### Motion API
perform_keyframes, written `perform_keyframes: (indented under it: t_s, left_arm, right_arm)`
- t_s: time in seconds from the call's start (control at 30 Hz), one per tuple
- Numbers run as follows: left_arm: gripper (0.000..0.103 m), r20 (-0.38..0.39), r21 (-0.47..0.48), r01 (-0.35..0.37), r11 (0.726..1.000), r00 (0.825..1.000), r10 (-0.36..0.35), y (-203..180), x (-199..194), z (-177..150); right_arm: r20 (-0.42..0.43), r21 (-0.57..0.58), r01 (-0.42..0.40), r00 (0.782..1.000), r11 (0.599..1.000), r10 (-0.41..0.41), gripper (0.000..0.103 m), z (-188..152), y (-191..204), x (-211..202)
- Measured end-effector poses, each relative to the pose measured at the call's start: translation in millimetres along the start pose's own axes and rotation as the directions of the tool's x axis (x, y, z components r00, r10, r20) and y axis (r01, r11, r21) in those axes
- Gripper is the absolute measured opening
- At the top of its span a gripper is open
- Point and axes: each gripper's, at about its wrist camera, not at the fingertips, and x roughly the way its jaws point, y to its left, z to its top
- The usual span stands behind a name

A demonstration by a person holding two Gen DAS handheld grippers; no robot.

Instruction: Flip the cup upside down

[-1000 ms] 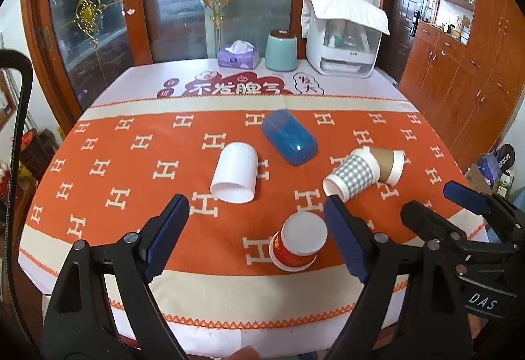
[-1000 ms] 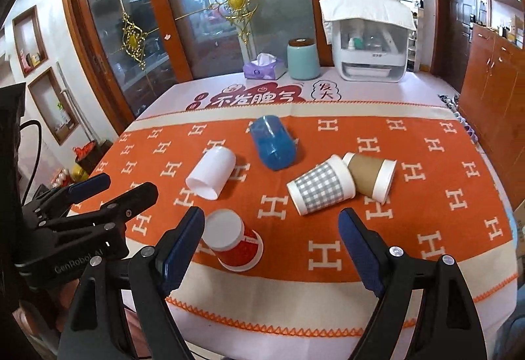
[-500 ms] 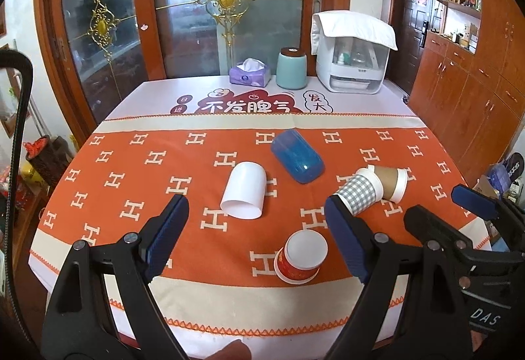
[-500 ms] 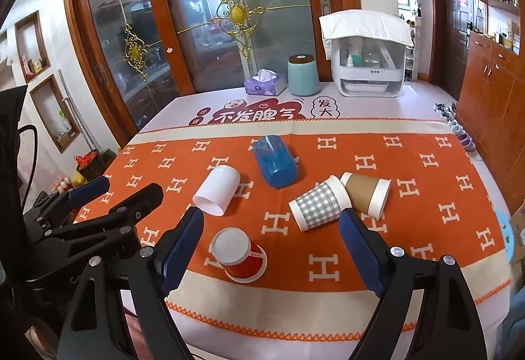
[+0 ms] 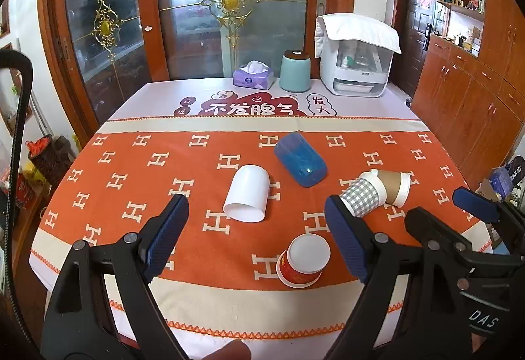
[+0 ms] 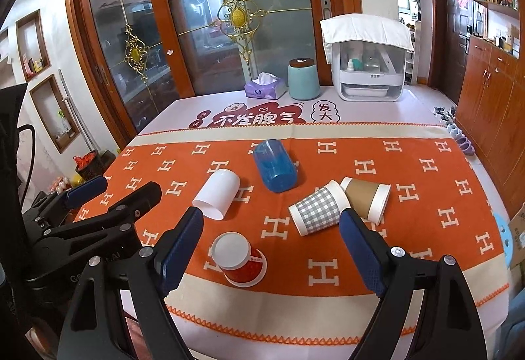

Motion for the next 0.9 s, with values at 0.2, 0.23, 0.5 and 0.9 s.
perform_keyframes:
  t_s: [0.2, 0.23, 0.5, 0.9]
  left_arm:
    - [0.083, -0.005, -0.003, -0.005, 1.0, 1.0, 0.005, 2.3, 2.3, 0.6]
    - [0.083, -0.006, -0.005, -0.006, 1.0, 1.0, 0.006, 3.2, 3.0, 0.8]
    - [0.083, -0.014, -0.009, -0.009, 1.0, 1.0, 0.009, 7.4, 8.5, -1.5]
    - [0.083, -0.017, -0.008, -0.01, 1.0, 1.0, 0.01, 7.5, 10.4, -3.5]
  right_arm:
    - [-0.001, 0.001, -0.001, 1.0, 1.0, 0.001, 0.086, -0.5, 0.4, 0.8]
    - [-0.001, 0.001, -0.001, 1.0, 1.0, 0.001, 0.086, -0.6, 1.4, 0.6]
    - [-0.006, 0.004, -0.001, 1.0, 1.0, 0.001, 0.086, -1.9, 1.2, 3.5]
    - [-0.012, 0.006, -0.001, 1.0, 1.0, 0.001, 0.086, -4.8, 3.3, 7.5]
